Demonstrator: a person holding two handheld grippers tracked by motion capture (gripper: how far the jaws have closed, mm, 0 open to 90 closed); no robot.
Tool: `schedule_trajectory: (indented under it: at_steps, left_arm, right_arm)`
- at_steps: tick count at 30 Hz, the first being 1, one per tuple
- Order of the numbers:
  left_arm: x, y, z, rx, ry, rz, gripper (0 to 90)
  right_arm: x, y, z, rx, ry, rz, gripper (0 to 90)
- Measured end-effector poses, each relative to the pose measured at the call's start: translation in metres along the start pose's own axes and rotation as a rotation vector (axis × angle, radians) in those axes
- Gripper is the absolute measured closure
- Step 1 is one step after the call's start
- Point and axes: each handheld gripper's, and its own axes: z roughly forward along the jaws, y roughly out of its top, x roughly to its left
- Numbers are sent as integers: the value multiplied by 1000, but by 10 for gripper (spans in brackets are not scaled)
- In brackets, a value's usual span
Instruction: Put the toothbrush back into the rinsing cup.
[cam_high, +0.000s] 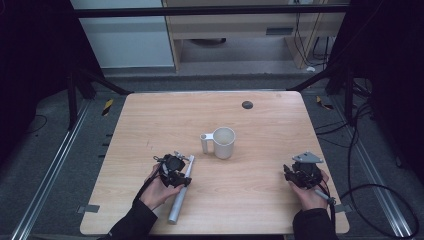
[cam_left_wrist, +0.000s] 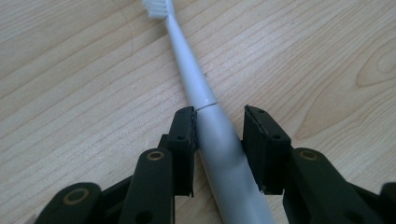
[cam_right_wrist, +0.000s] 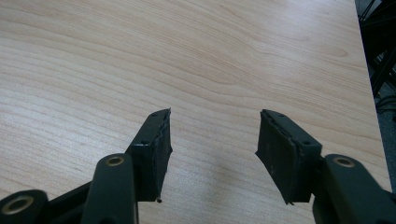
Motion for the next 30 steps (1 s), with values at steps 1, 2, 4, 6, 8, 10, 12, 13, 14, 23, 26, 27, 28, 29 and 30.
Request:
schedule_trajectory:
  at_steps: [1,2,4,6,8,10,12,13,14,23,26,27,28,29,30]
  left_arm:
    - [0,0,1,2,-5,2,635]
    - [0,0,1,6,-6,3,635]
    - [-1,0,1,11,-6,7,637]
    - [-1,-1,2,16,-5,15,640]
    - [-1,-1,2,26,-5,23,639]
    - [0,-1,2,33,-7,32,634]
    - [0,-2,4,44,-10,43,626]
    - [0,-2,4,46,-13,44,624]
    - [0,-3,4,50,-19,43,626]
    - [5,-4,4,52,-47,27,664]
    - [7,-4,3,59,-62,19,667]
    - [8,-4,3,60,-65,20,668]
    - [8,-4,3,62,-67,23,668]
    - [8,-5,2,60,-69,28,669]
    - [8,-5,2,60,-69,28,669]
  right_arm:
    - [0,0,0,0,0,0,445]
    - [0,0,0,1,-1,-2,445]
    - [0,0,0,1,-1,-2,445]
    - [0,0,0,1,-1,-2,445]
    - [0,0,1,2,-2,-9,446]
    - [0,0,1,2,-3,-11,445]
    - [0,0,1,3,-4,-12,446]
    - [0,0,1,3,-4,-12,446]
    - [0,0,1,3,-3,-11,445]
    - [0,0,1,6,-4,-13,446]
    - [0,0,1,8,-2,-14,446]
    - [0,0,1,9,-1,-10,447]
    - [0,0,1,9,0,-10,446]
    - [0,-1,1,11,1,-7,447]
    - [-1,-1,1,10,2,-6,447]
